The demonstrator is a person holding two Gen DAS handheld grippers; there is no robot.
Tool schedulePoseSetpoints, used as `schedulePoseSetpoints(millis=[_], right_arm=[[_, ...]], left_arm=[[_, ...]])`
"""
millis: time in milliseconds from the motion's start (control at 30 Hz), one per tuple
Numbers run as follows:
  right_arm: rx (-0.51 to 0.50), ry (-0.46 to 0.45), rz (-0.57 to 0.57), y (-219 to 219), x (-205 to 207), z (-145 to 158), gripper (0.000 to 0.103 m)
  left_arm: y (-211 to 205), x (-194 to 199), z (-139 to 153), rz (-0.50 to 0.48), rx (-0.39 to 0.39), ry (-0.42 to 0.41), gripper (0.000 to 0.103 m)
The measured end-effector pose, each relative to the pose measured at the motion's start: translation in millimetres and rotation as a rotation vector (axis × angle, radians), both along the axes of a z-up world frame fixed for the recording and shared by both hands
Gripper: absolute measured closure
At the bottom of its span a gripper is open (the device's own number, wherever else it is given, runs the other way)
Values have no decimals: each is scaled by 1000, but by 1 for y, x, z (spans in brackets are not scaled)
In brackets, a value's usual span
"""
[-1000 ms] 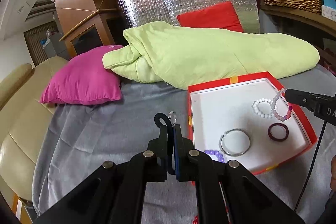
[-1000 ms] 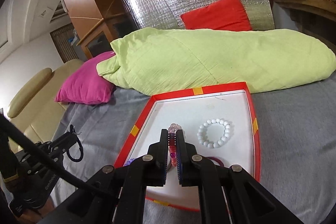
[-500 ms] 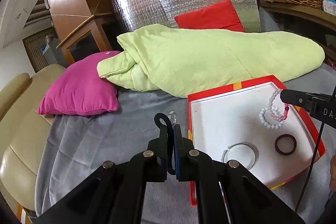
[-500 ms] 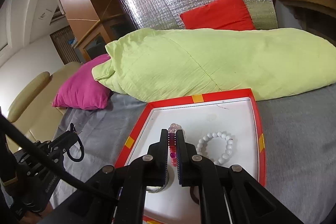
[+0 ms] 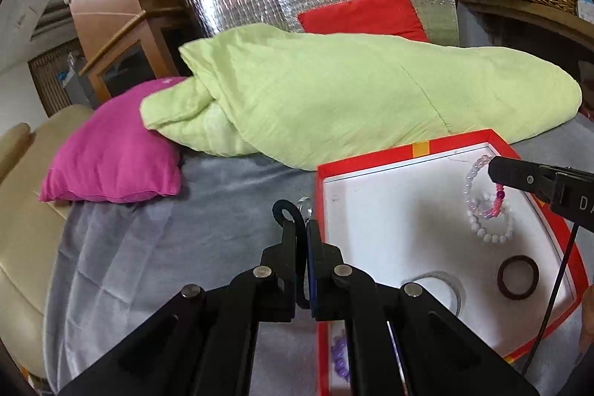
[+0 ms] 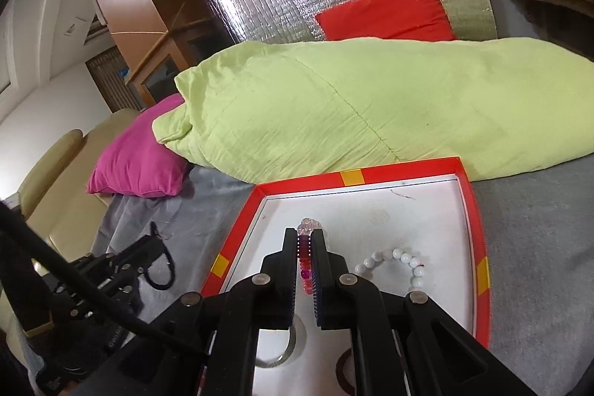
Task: Organize jewelry
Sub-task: 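Carry the hair tie and pink-white bracelet over the red tray, then open the right tool to drop the pink-white bracelet while the left tool releases the hair tie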
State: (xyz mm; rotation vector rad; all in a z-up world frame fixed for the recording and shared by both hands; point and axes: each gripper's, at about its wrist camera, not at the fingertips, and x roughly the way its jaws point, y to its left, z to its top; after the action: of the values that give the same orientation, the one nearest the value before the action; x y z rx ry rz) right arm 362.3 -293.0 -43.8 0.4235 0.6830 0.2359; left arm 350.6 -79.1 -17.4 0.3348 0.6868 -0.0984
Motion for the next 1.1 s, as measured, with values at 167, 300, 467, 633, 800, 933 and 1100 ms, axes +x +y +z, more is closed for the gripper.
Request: schedulePoseSetpoints(millis=[167, 300, 467, 633, 800, 933, 1100], right_arm=[[8, 29, 11, 4, 12, -7, 95], [30, 66, 21, 8, 22, -18, 95], [79, 98, 34, 11, 31, -27, 95], [120, 135, 52, 21, 37, -39, 95], [112, 170, 31, 24, 39, -49, 95], [107, 185, 8, 20, 39, -51, 94], [84, 202, -6, 16, 39, -50, 92]], left_arm=[[-2, 19, -14, -43, -70, 75, 97], [-2, 31, -29, -60, -113, 145, 97], [1, 42, -45, -68, -157, 207, 97], [0, 46, -58, -78, -167, 252, 97], [3, 46, -62, -75, -158, 272, 97], [6, 46, -62, -68, -166, 279, 97], [8, 44, -56, -77, -166, 275, 79]])
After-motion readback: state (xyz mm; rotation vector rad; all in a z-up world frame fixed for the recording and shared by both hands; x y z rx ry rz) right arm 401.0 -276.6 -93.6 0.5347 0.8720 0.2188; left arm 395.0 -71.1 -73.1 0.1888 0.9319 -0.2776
